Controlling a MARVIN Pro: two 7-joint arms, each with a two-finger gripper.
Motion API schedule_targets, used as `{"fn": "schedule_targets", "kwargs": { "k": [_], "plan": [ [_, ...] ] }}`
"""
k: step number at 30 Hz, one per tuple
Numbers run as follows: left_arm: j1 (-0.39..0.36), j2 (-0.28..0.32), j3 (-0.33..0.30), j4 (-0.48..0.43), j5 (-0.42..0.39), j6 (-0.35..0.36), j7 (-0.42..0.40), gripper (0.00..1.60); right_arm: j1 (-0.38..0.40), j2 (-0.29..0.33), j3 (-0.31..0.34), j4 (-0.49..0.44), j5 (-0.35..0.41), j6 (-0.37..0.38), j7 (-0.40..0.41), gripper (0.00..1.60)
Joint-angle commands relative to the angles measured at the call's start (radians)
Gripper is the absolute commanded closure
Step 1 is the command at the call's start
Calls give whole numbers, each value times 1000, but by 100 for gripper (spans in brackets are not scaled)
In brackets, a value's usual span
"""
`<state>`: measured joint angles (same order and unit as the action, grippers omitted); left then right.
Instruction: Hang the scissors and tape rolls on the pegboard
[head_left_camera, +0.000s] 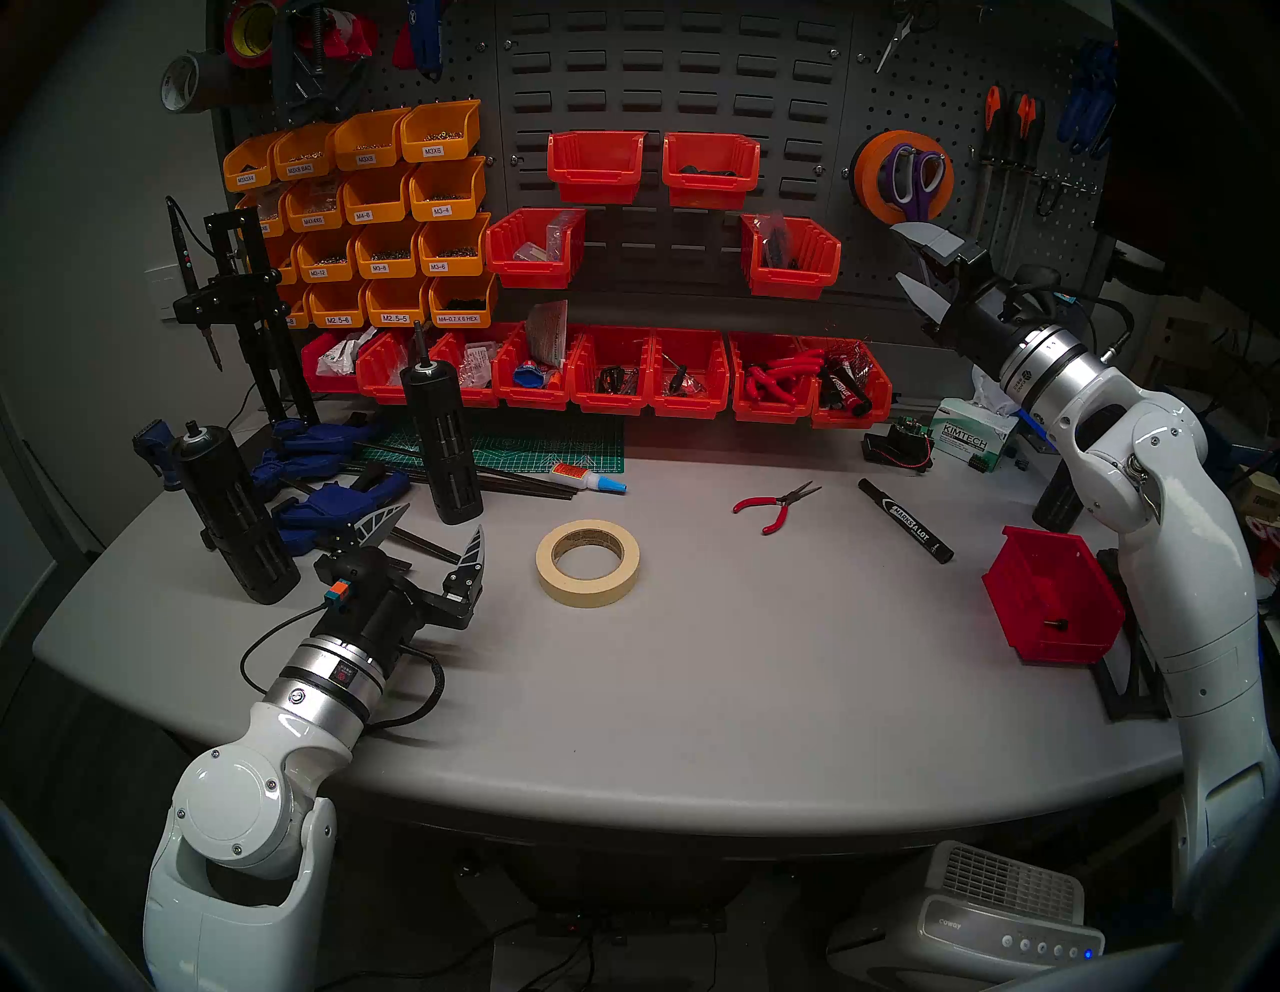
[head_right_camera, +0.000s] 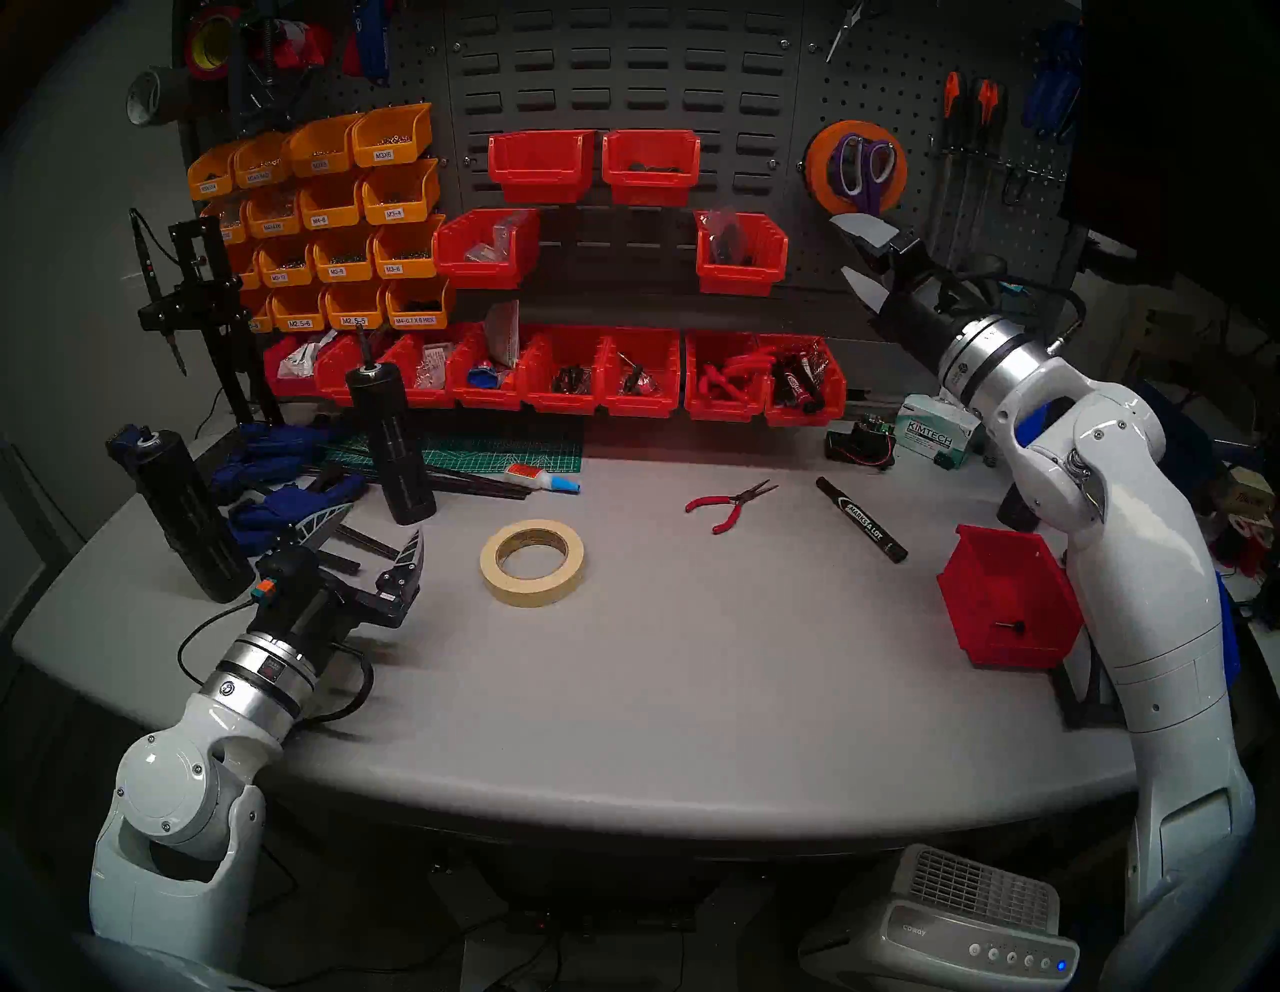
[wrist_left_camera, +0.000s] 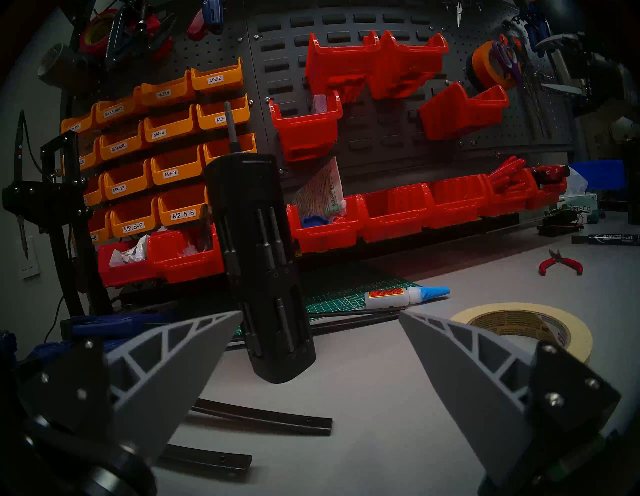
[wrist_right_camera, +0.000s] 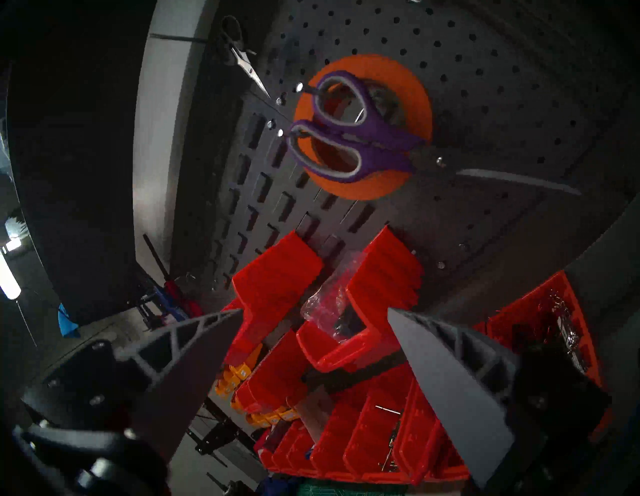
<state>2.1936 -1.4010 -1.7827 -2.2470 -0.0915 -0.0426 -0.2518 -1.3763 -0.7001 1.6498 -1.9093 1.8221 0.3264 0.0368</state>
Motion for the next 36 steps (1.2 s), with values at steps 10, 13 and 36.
{"fn": "schedule_targets", "kwargs": {
  "k": [10, 13, 36],
  "plan": [
    [-3, 0, 2, -12, -1, -5, -1, 0, -130, 140, 169, -229, -175, 67, 45, 8],
    [-3, 0, 2, -11, -1, -4, -1, 0, -167, 146, 208, -281, -213, 83, 42, 8],
    [-3, 0, 2, -11, -1, -4, -1, 0, -426, 59, 502, -534, -512, 254, -37, 0]
  ]
}}
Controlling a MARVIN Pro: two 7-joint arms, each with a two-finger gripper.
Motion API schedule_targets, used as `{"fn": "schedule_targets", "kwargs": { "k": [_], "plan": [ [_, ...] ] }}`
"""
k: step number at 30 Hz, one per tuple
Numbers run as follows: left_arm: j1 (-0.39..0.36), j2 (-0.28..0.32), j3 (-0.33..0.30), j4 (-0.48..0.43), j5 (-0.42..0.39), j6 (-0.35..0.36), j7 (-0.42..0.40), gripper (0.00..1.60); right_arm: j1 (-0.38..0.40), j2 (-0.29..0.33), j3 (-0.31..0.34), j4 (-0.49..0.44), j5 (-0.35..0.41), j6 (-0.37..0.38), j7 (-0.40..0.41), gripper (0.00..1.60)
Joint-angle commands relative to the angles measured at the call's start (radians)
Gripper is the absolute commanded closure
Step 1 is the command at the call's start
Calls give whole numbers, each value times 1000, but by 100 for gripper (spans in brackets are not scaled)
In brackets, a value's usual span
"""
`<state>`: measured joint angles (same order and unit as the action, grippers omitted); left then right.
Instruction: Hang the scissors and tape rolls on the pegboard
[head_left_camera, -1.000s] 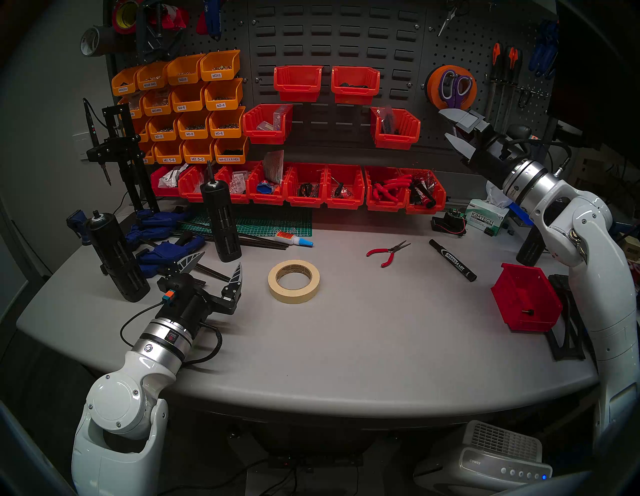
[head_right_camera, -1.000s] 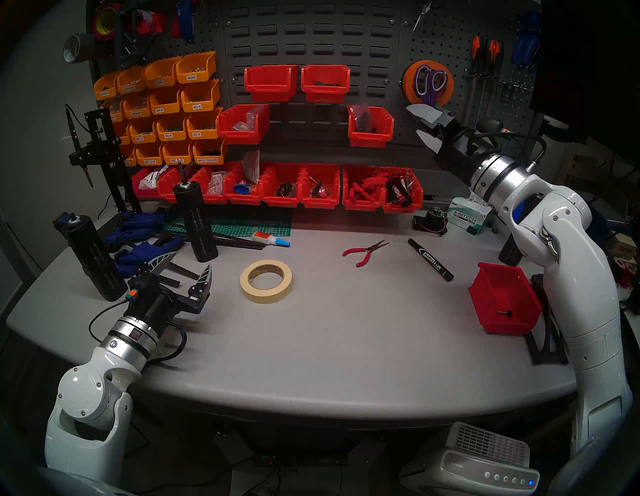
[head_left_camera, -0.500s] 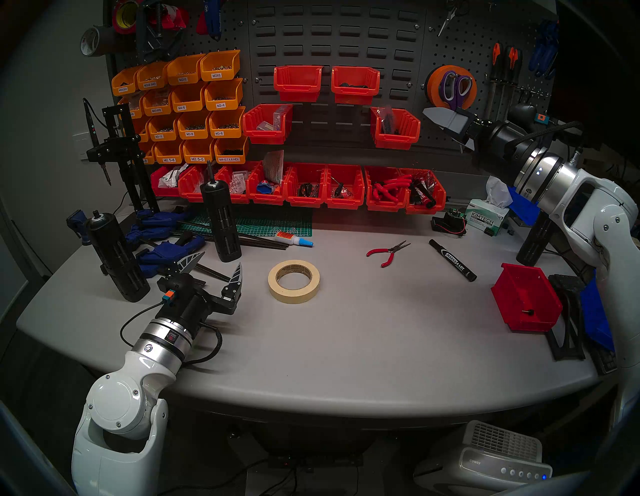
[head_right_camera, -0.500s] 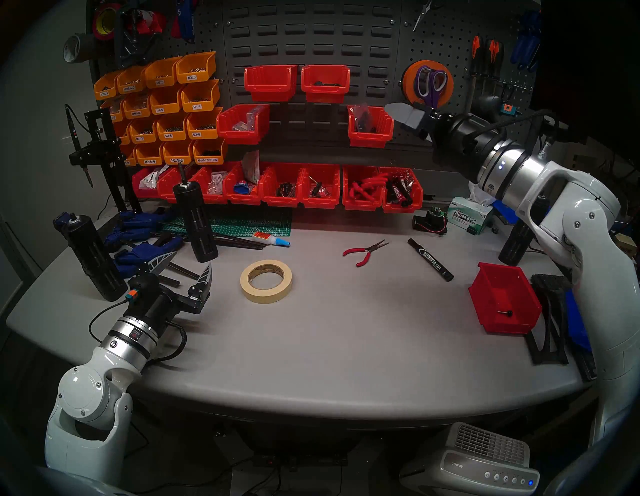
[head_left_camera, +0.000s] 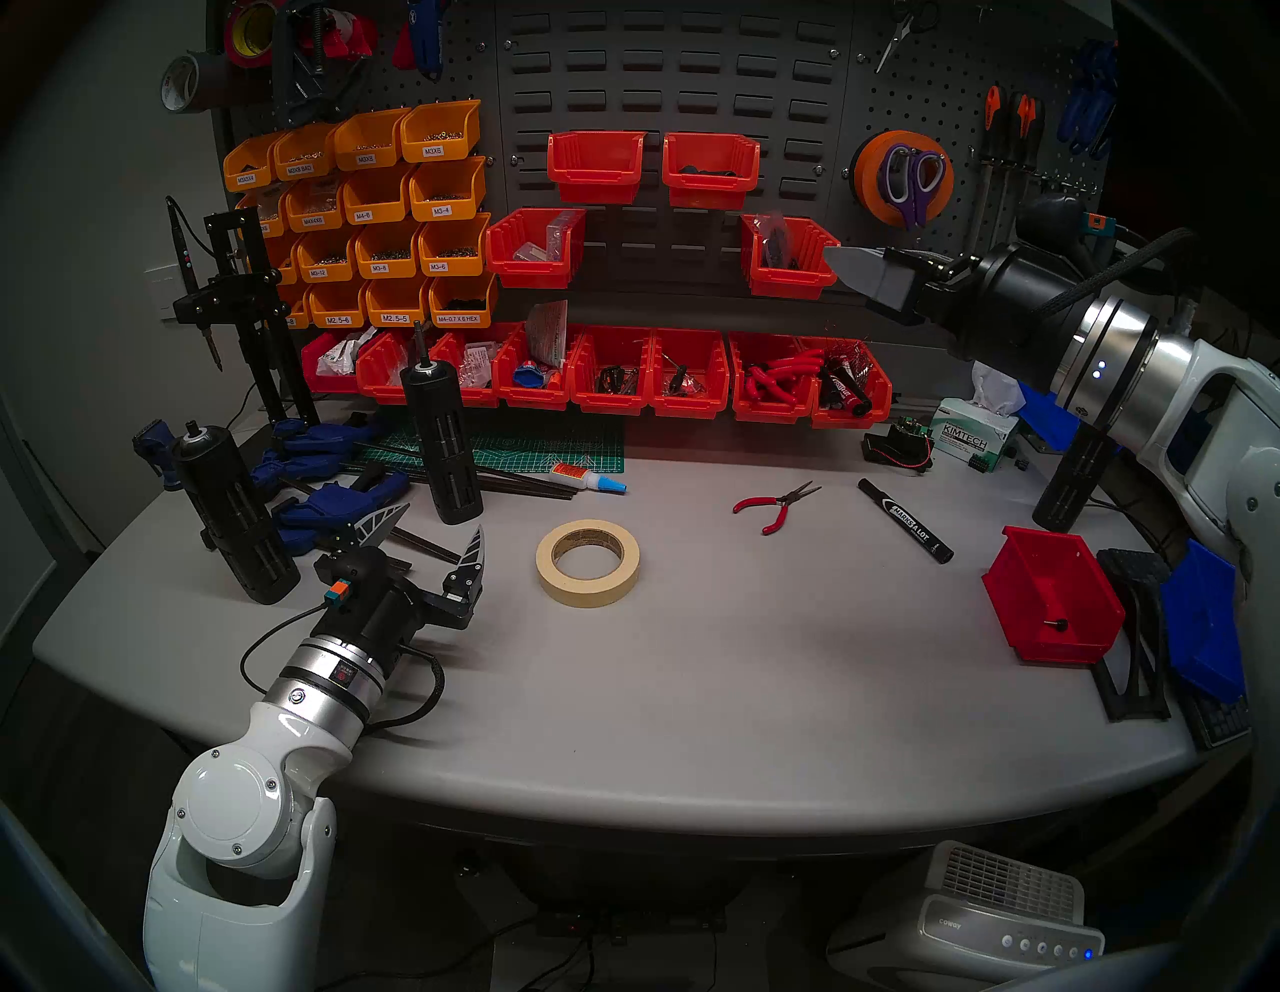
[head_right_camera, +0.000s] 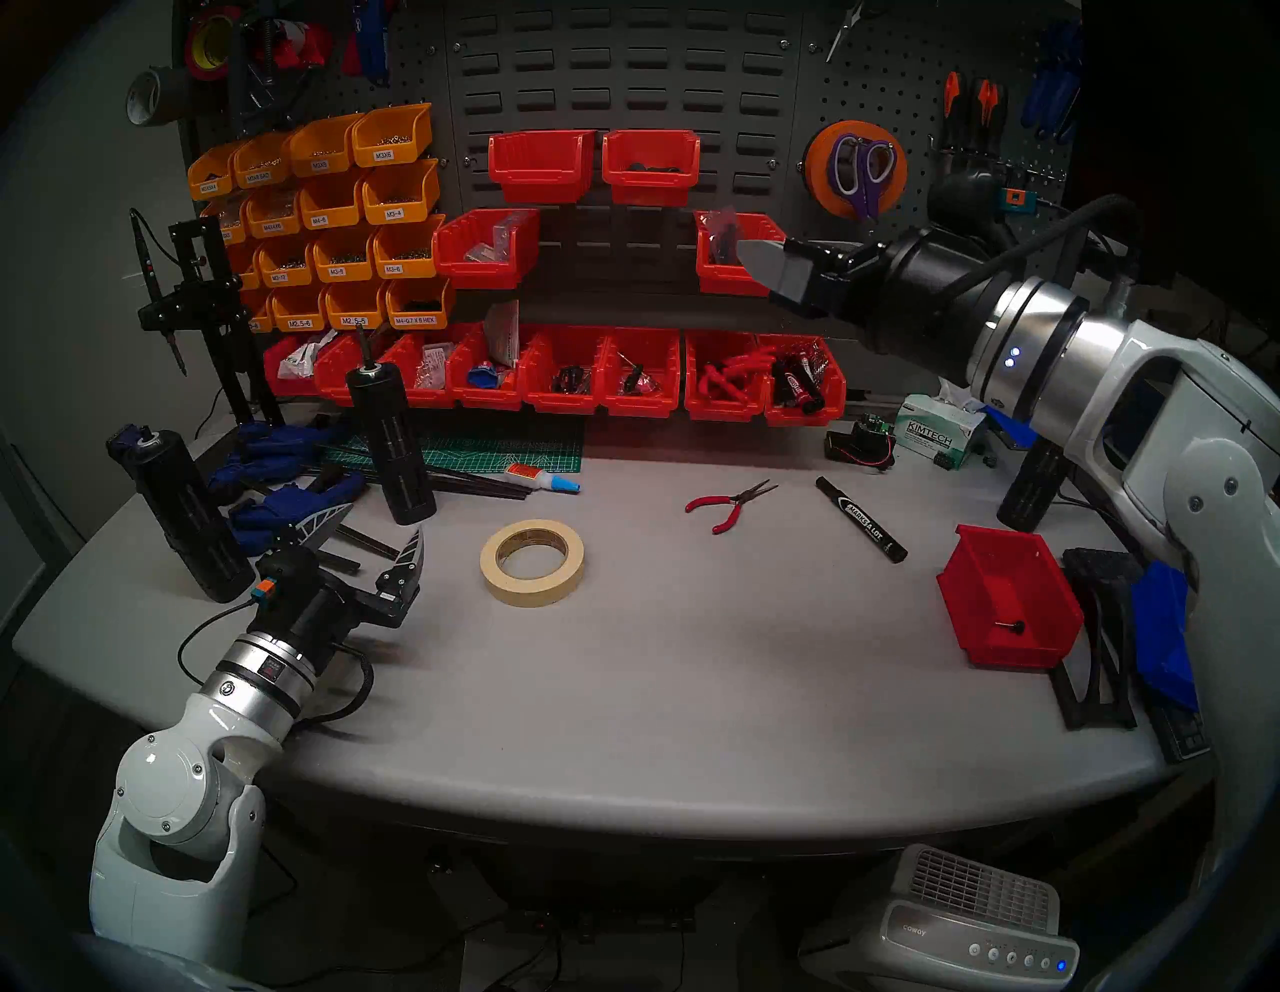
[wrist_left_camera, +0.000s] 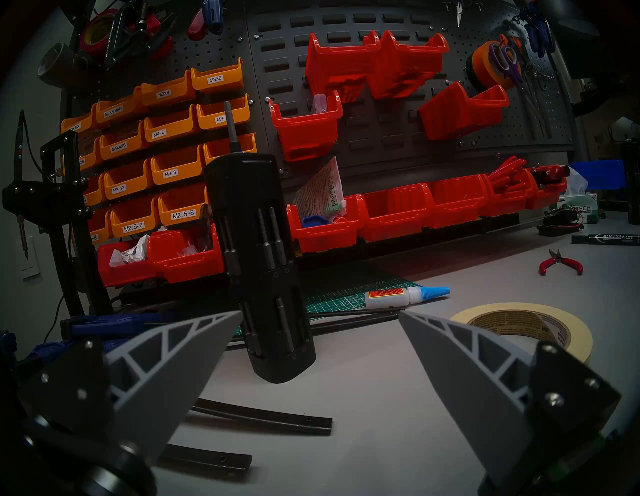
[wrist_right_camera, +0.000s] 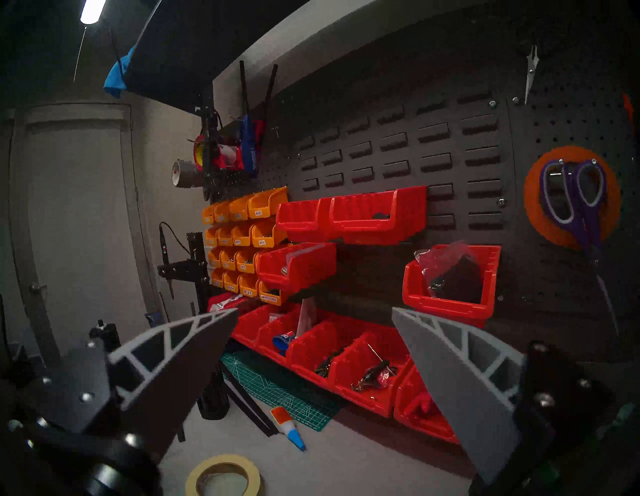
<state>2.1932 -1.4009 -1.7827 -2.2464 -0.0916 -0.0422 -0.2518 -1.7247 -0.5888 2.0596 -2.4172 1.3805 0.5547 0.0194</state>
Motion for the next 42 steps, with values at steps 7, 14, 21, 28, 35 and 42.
{"fn": "schedule_targets", "kwargs": {
  "k": [7, 14, 21, 28, 35, 42],
  "plan": [
    [-3, 0, 2, -11, 0, -4, -1, 0, -151, -116, 146, -26, -121, 59, -6, 0],
    [-3, 0, 2, -11, 0, -4, -1, 0, -195, -151, 163, -26, -150, 58, 33, 0],
    [-3, 0, 2, -12, 0, -4, -1, 0, -252, -194, 175, -26, -202, 35, 91, 0],
    [-3, 0, 2, -12, 0, -4, -1, 0, -317, -241, 182, -26, -273, -1, 149, 0],
    [-3, 0, 2, -12, 0, -5, -1, 0, -370, -276, 185, -26, -353, -54, 204, 0],
    [-2, 0, 2, -13, 0, -5, -1, 0, -415, -306, 174, -26, -444, -140, 270, 0]
  ]
}}
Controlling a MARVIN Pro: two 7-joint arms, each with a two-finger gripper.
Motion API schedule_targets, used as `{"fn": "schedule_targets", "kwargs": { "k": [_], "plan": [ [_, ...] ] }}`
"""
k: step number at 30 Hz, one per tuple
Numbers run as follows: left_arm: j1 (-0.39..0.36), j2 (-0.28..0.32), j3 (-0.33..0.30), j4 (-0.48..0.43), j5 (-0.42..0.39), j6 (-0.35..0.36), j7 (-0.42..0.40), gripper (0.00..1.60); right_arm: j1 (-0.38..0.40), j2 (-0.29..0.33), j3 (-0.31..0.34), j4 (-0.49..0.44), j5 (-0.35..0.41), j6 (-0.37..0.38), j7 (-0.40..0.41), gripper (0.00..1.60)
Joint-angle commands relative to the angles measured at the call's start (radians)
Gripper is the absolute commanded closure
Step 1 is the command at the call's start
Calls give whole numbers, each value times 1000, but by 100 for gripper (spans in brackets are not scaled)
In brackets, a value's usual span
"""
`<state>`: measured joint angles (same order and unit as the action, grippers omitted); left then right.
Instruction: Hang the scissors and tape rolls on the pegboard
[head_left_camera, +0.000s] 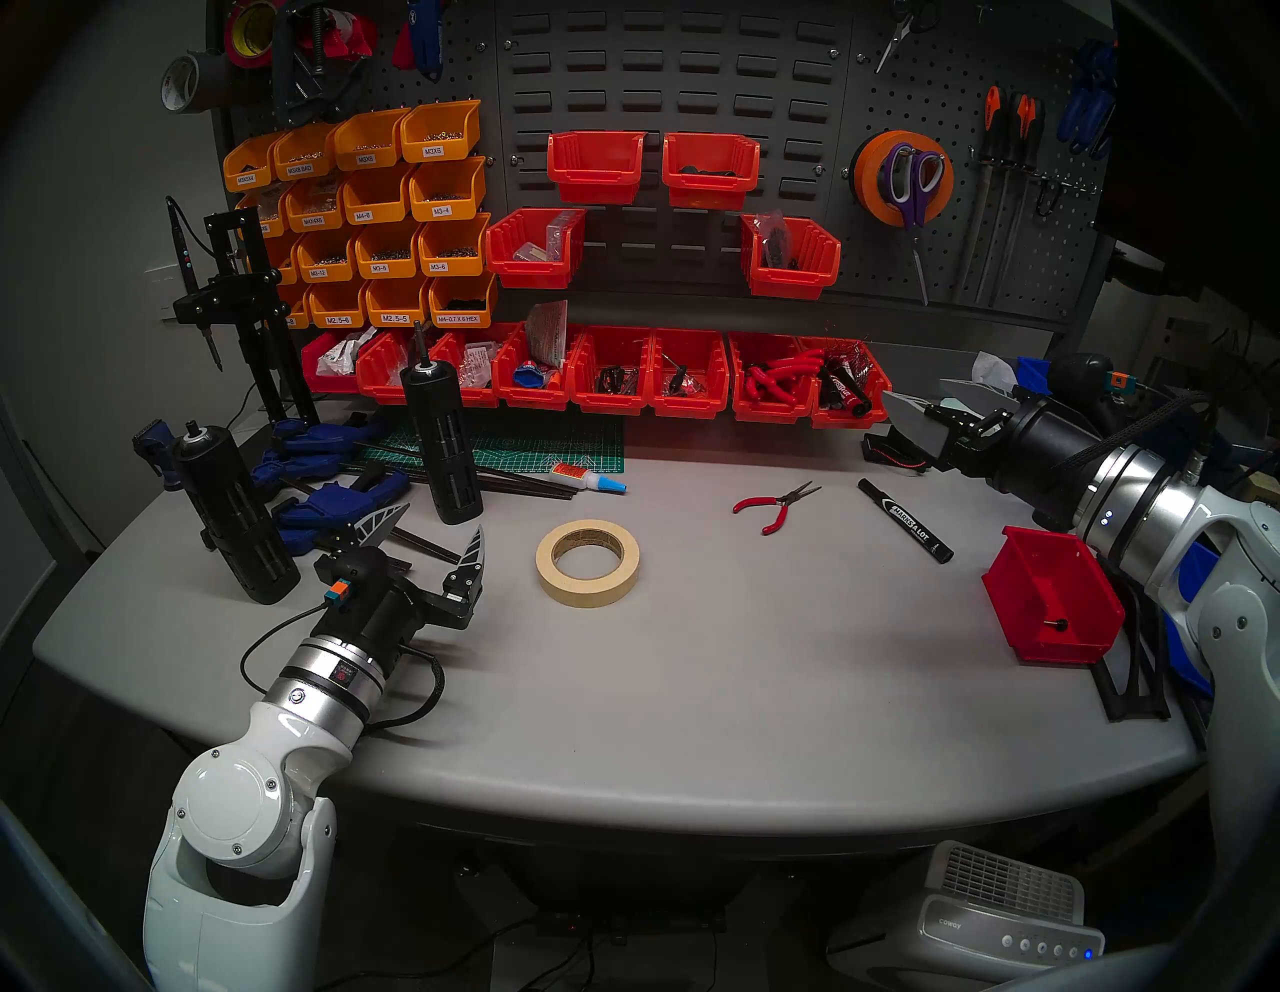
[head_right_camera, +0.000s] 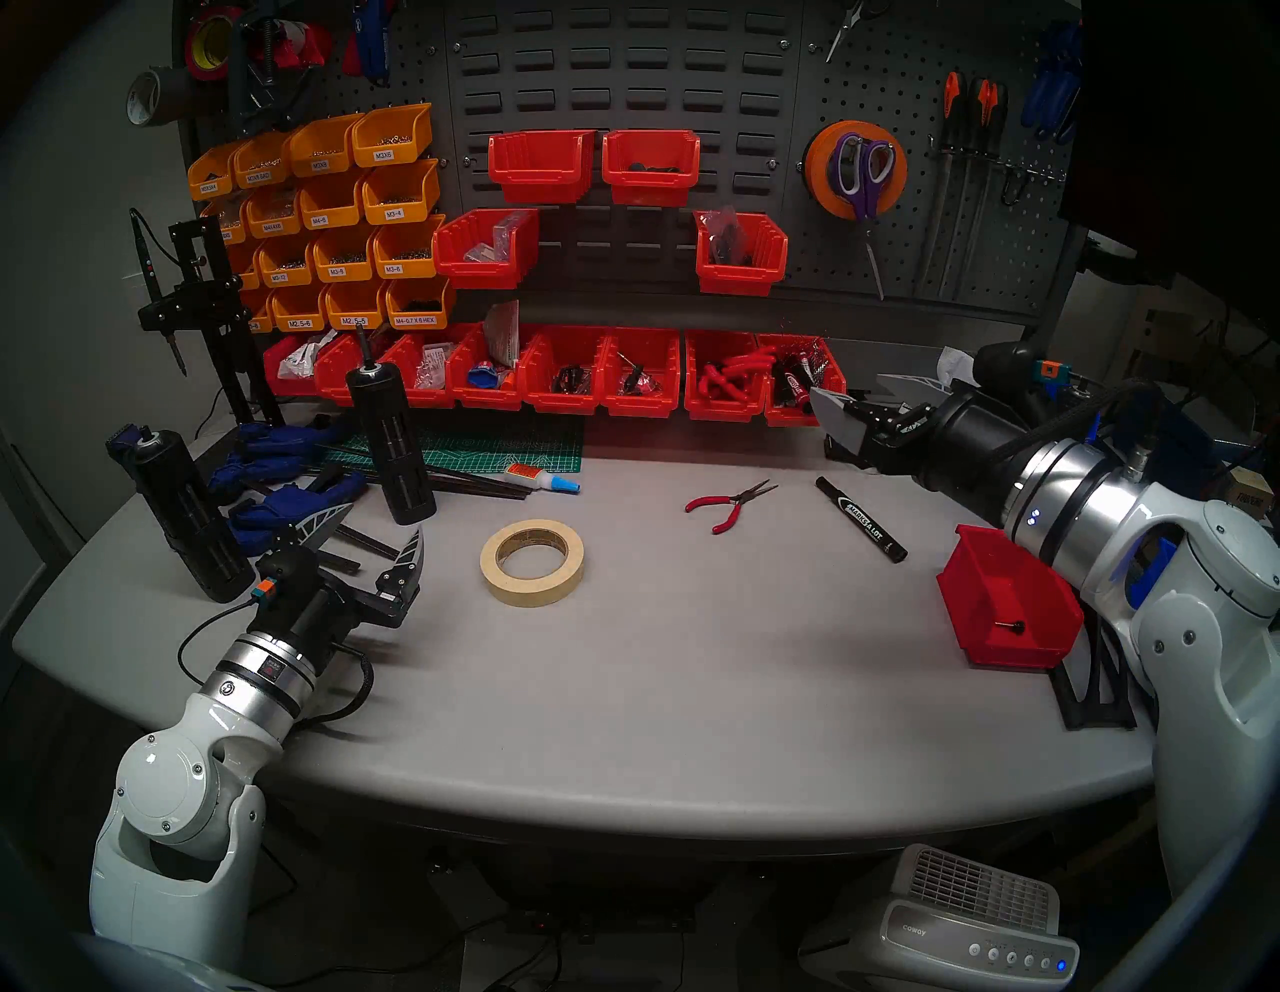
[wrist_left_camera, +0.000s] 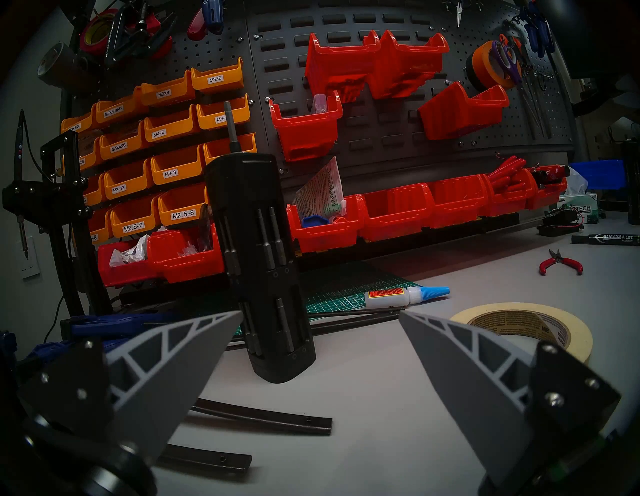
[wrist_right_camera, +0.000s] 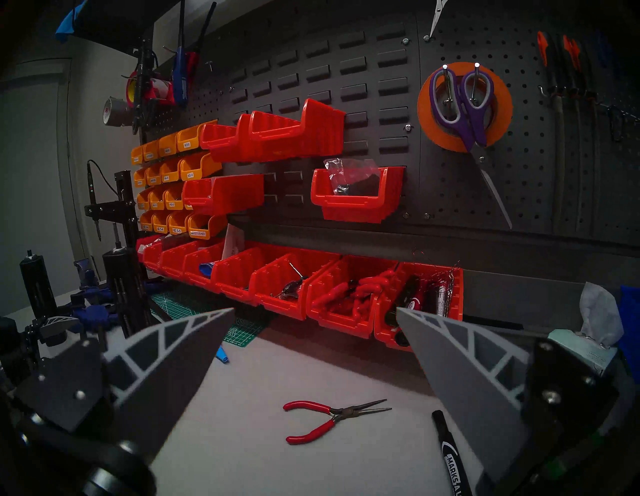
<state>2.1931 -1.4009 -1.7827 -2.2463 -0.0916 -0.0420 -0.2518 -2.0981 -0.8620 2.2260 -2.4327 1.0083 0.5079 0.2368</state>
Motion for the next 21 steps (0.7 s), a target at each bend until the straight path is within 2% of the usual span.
{"fn": "schedule_targets", "kwargs": {
  "k": [1, 6, 21],
  "plan": [
    [-2, 0, 2, -13, 0, -5, -1, 0, -48, -38, 4, -11, -86, -107, 61, 0],
    [-2, 0, 2, -13, 0, -5, -1, 0, -74, -68, -8, -11, -145, -182, 99, 0],
    [-1, 0, 2, -14, 0, -6, -1, 0, -110, -144, -37, -11, -222, -340, 153, 0]
  ]
}}
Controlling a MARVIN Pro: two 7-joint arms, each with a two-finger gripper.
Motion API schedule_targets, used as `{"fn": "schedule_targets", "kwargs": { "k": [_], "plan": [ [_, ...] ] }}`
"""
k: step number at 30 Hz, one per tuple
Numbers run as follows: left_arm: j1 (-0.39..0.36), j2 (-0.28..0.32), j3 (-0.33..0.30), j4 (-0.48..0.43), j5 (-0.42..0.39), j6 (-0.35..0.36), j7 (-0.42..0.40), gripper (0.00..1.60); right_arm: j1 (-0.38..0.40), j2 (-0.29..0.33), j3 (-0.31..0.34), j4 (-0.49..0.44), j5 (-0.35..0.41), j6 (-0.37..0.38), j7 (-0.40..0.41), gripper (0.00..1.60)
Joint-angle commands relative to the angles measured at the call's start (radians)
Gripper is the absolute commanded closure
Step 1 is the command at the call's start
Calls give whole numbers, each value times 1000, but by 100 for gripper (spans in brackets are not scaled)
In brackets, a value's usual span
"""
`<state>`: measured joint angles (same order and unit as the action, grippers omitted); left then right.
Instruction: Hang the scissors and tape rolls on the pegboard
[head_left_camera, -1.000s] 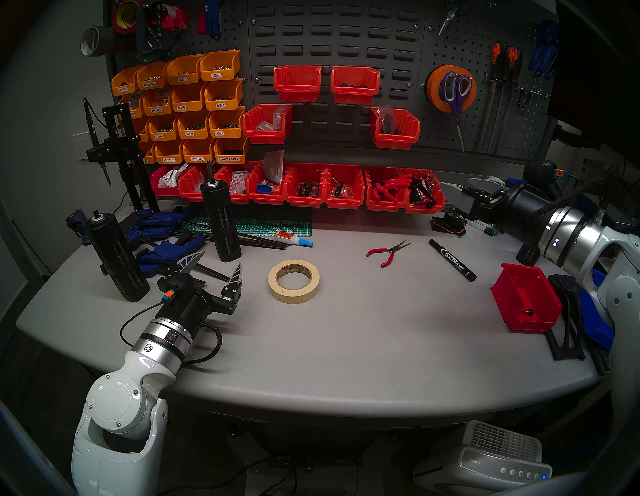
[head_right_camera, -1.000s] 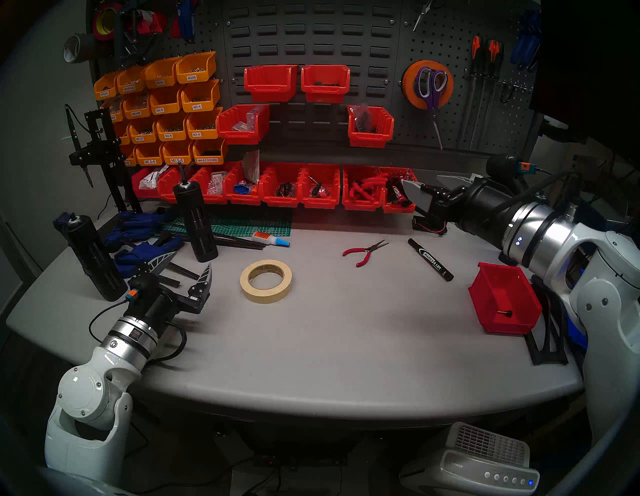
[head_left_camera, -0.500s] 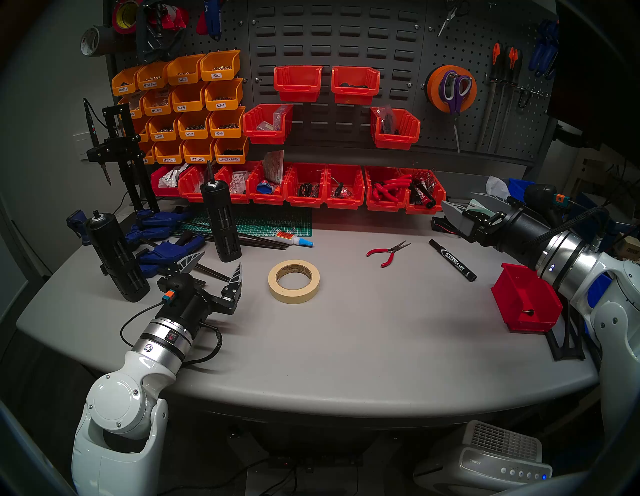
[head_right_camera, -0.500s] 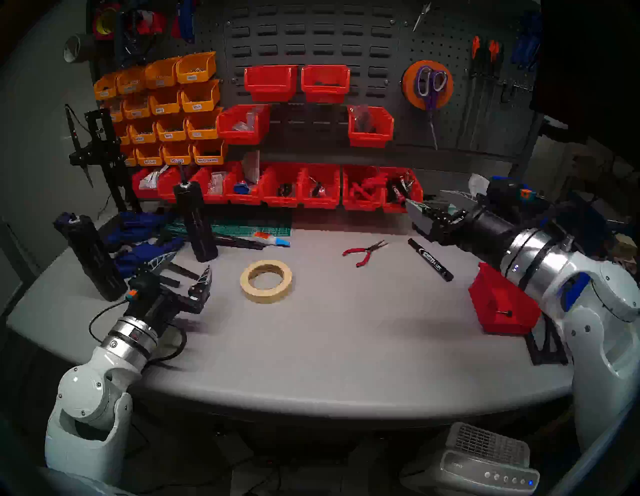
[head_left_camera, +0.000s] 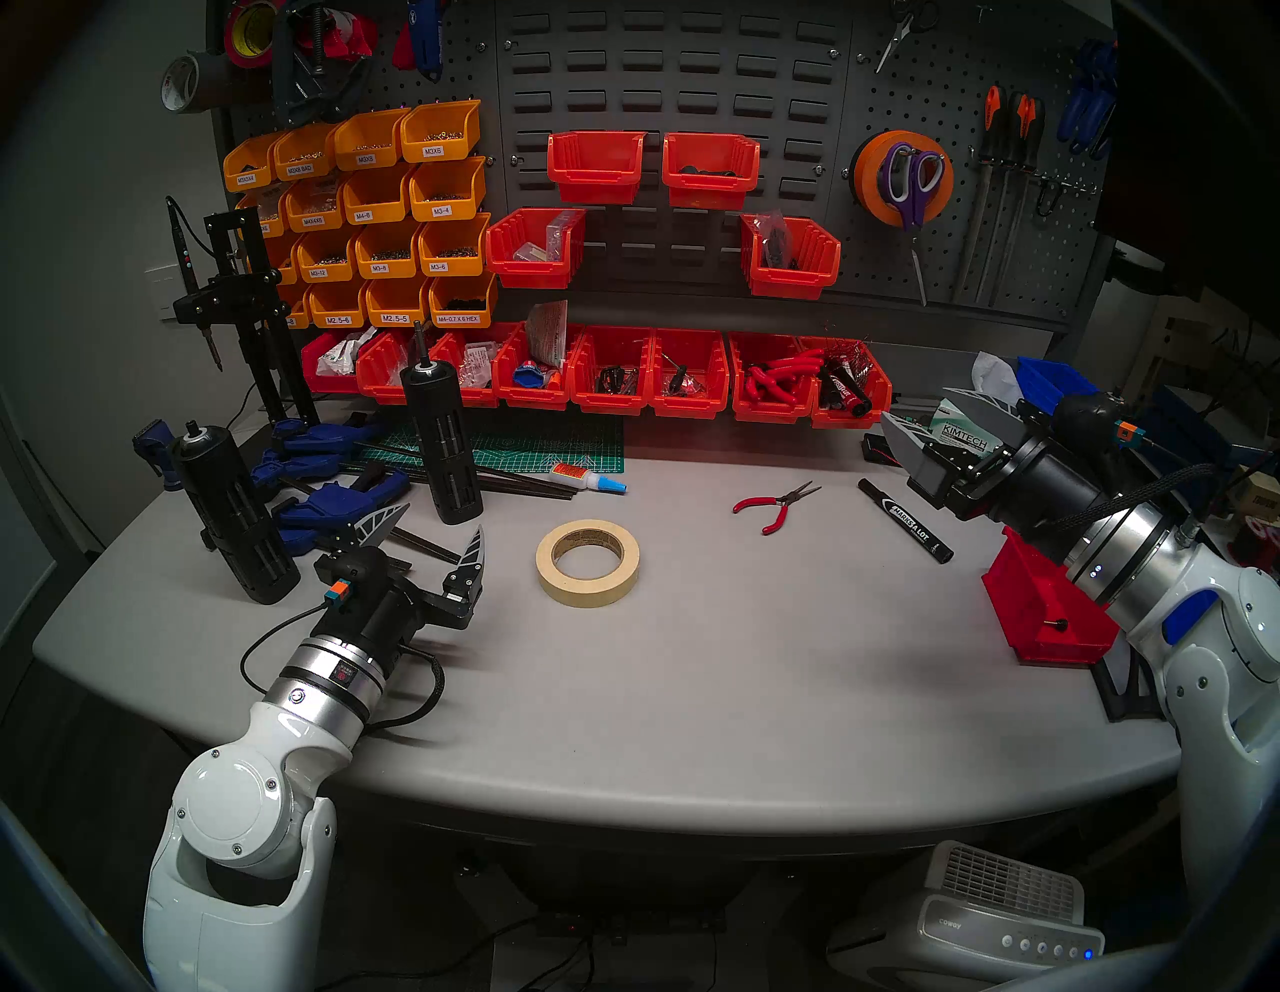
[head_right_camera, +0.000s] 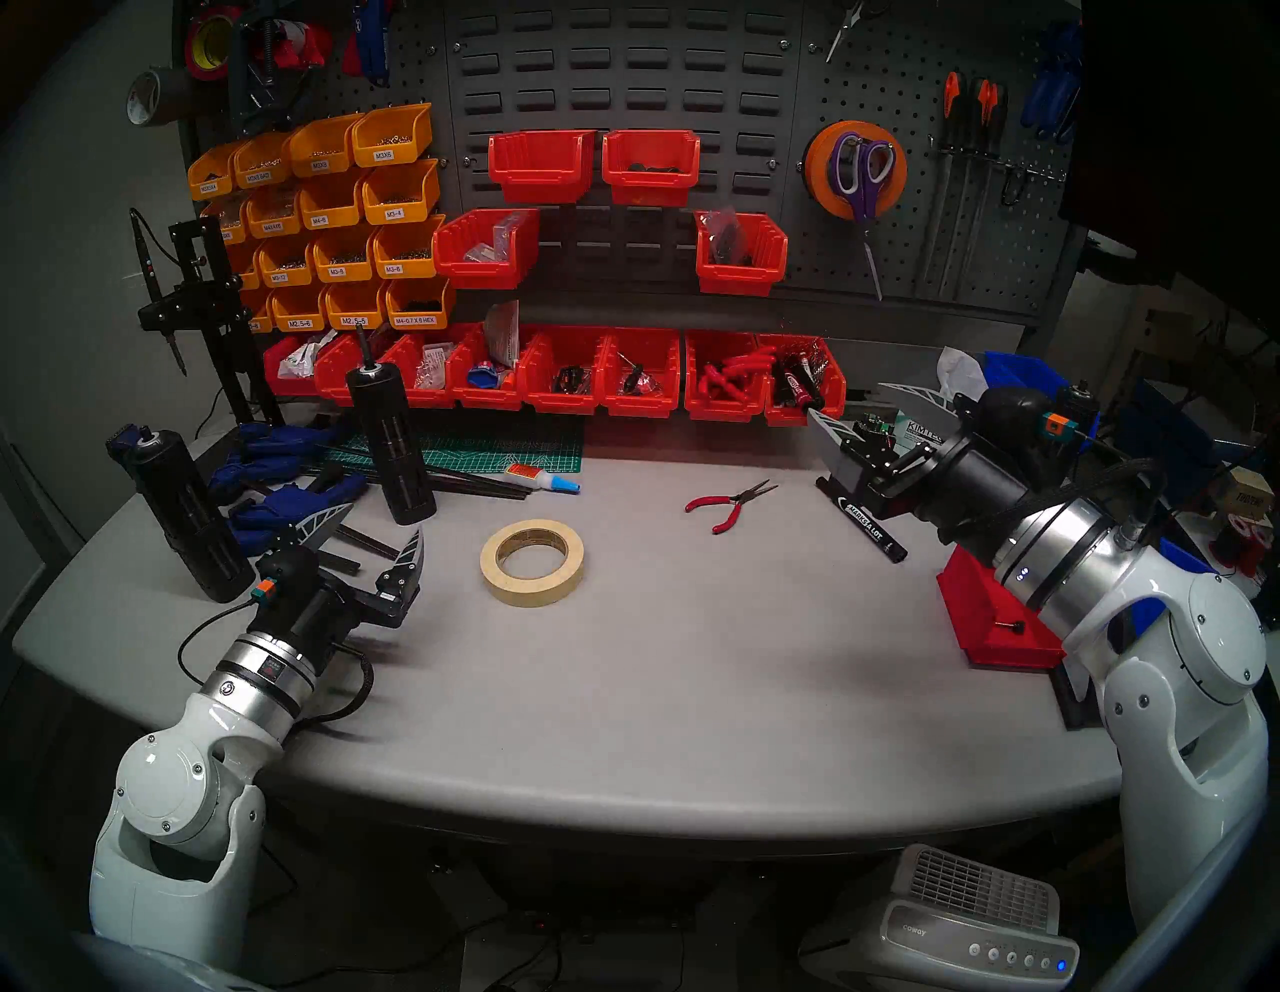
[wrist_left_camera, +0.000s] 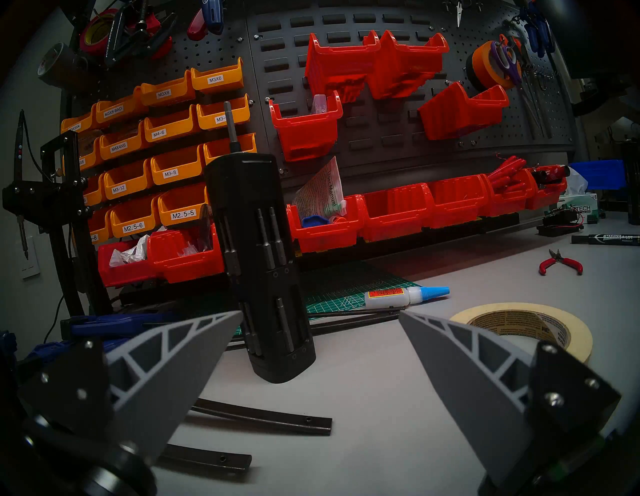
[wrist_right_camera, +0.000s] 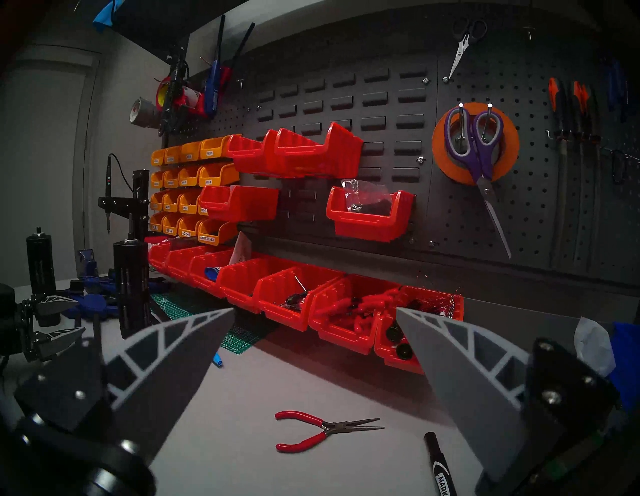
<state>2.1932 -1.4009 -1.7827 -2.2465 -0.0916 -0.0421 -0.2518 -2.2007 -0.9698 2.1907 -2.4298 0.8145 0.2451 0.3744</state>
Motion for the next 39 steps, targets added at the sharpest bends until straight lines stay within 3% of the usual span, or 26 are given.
{"fn": "schedule_targets", "kwargs": {
  "k": [1, 18, 39],
  "plan": [
    [-1, 0, 2, -13, 0, -6, -1, 0, -9, -39, -3, -14, -32, -85, 17, 0],
    [-1, 0, 2, -14, 0, -6, -1, 0, -30, -100, -26, -14, -99, -183, 51, 0],
    [-1, 0, 2, -14, 0, -6, -1, 0, -24, -145, -42, -14, -141, -216, 74, 0]
  ]
}}
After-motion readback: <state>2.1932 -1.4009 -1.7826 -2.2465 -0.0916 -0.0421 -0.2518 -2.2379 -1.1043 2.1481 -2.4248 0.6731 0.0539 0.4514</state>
